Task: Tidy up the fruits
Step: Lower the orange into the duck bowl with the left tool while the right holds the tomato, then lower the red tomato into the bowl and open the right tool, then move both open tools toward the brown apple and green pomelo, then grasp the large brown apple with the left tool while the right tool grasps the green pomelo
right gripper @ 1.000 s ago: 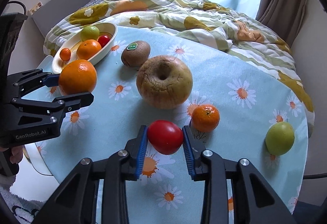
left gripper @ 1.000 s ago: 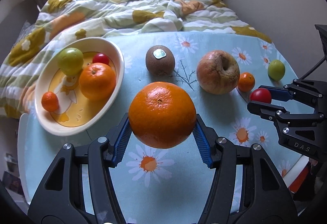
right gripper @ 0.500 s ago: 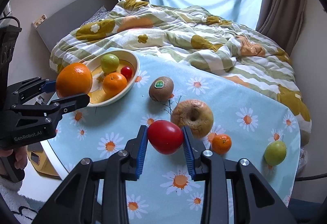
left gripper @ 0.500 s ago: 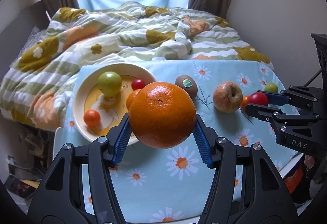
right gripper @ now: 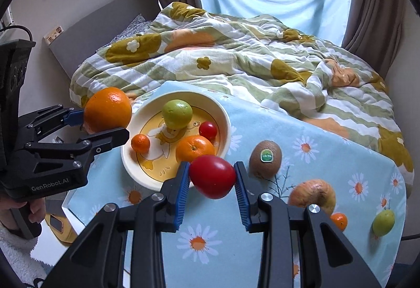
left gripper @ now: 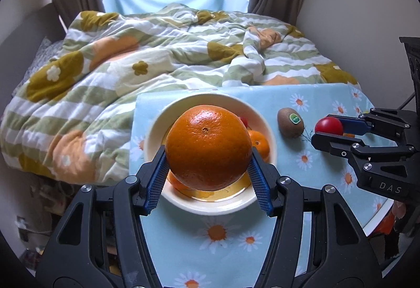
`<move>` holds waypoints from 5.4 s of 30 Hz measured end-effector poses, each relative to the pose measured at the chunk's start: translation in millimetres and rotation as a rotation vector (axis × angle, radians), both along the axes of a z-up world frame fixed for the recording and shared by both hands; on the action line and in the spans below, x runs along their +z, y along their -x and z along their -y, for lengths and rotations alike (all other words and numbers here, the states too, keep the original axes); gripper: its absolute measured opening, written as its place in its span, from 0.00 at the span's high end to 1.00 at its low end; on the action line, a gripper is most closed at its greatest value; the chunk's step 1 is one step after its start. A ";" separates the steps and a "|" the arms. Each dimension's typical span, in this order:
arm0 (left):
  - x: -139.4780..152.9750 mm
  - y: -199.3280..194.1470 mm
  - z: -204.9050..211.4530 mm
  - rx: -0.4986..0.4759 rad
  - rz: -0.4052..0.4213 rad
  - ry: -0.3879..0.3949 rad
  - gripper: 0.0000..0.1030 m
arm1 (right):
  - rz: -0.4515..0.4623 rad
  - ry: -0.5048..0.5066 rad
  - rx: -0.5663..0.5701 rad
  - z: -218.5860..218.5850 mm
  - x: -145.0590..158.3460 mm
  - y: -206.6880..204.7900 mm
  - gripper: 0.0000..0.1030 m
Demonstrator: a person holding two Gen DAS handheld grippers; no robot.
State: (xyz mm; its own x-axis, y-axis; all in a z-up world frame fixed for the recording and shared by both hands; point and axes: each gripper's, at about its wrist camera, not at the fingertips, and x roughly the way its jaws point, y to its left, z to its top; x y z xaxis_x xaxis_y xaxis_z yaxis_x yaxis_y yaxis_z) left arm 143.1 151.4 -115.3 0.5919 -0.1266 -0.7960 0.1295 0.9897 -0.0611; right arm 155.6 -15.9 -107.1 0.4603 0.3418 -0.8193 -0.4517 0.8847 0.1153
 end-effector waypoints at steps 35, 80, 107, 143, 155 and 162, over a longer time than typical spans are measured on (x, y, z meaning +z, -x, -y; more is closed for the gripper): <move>-51.6 -55.2 -35.7 -0.091 -0.030 -0.072 0.00 | -0.061 -0.014 -0.092 -35.4 -30.8 -40.7 0.70; -55.9 -17.8 -42.6 0.084 -0.089 -0.042 0.00 | -0.023 -0.030 0.058 -47.1 -50.2 -90.2 0.09; 15.1 9.8 -13.4 -0.041 0.001 -0.053 0.00 | 0.085 -0.038 -0.154 6.1 25.0 -21.9 0.00; -40.8 4.4 247.2 -0.124 -0.016 -0.025 0.00 | 0.047 0.079 -0.346 294.3 -14.1 36.7 0.00; -92.8 -28.5 275.2 -0.149 -0.069 -0.104 0.00 | 0.016 0.094 -0.315 316.0 -61.2 8.2 0.01; -106.4 -40.5 291.4 -0.169 -0.081 -0.138 0.14 | -0.025 0.098 -0.280 316.3 -80.1 -4.6 0.15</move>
